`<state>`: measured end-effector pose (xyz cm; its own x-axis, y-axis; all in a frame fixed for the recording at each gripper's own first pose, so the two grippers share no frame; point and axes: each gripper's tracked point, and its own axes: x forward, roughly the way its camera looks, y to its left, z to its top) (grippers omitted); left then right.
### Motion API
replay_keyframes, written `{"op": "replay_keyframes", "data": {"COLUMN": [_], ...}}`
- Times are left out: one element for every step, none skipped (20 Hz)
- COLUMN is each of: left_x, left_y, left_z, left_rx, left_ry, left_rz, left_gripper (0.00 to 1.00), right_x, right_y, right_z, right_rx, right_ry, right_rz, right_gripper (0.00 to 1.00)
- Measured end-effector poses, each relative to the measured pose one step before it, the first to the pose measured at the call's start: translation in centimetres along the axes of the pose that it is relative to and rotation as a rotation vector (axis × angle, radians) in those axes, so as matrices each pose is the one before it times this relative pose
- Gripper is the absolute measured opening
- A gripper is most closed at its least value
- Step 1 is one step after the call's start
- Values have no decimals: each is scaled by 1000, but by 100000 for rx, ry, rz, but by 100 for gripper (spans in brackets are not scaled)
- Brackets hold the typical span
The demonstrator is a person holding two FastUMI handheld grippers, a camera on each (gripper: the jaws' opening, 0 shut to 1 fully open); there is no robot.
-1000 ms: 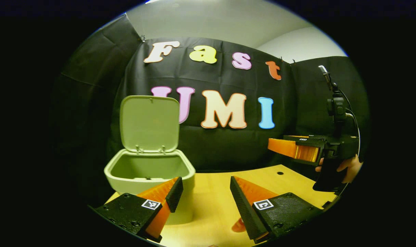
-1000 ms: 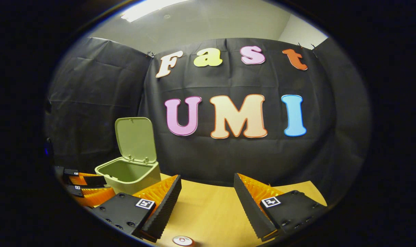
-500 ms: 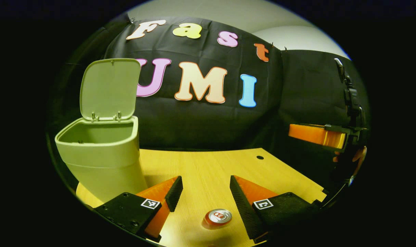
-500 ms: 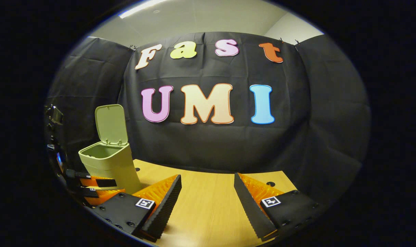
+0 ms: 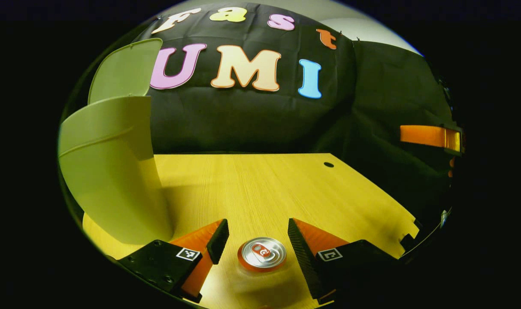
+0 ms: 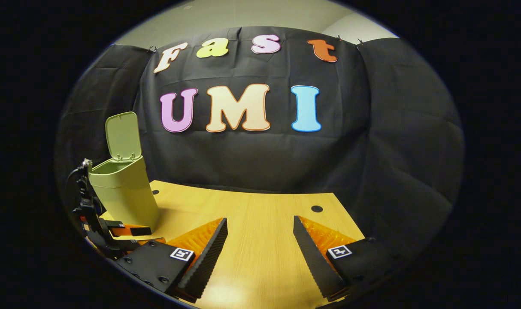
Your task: Press the lid of the desktop garbage bin to open it, pick up the crumpled paper on the desktop and throw it into the bin, then pick up the pop can on the desktop and drop it into the bin, and finally close the garbage bin lid.
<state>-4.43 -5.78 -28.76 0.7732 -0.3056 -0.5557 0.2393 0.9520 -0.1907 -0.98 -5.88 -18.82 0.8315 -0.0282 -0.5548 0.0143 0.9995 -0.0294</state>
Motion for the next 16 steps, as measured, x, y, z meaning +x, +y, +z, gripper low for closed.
{"op": "replay_keyframes", "data": {"left_x": [115,184,223,342,229,289,279,303,166,-31,244,-198,-296,-182,-297,-469], "left_y": [23,52,28,-57,128,74,30,74,-63,-152,-81,-23,-18,-11,5,-54], "left_z": [-840,-731,-813,-993,-645,-606,-589,-427,-396,-123,2,327,828,834,1158,1194], "left_rx": [-112,-175,-89,1,271,313,166,-211,-729,-396,-293,-603,-535,83,618,803], "left_ry": [1320,1296,1662,2038,1172,770,910,1010,834,903,-403,-260,-446,-1446,-1966,-2413], "left_rz": [205,66,268,139,114,583,659,315,-414,-641,-511,-129,-123,51,-68,-98], "left_gripper": [84,83,83,84,84,84,84,84,83,84,80,77,76,76,76,76], "right_x": [-191,-97,-73,-102,-34,-99,-80,-142,-100,-19,-105,-83,46,25,-21,53], "right_y": [-260,-227,-293,-153,-48,-40,-88,-5,-33,2,-5,163,73,178,131,253], "right_z": [-220,-324,-468,-351,-169,-241,-144,-29,-44,-79,58,122,178,146,41,194], "right_rx": [-171,-432,-629,-608,-346,-433,-535,-442,-767,-683,-639,-334,-62,-17,-23,75], "right_ry": [509,541,997,940,480,424,428,193,251,72,-71,-398,-405,-511,-533,-570], "right_rz": [-480,-406,-429,-198,-164,-124,-108,12,-141,-126,-18,188,389,372,398,643], "right_gripper": [97,96,97,97,97,97,97,97,96,96,96,96,96,96,96,96]}}
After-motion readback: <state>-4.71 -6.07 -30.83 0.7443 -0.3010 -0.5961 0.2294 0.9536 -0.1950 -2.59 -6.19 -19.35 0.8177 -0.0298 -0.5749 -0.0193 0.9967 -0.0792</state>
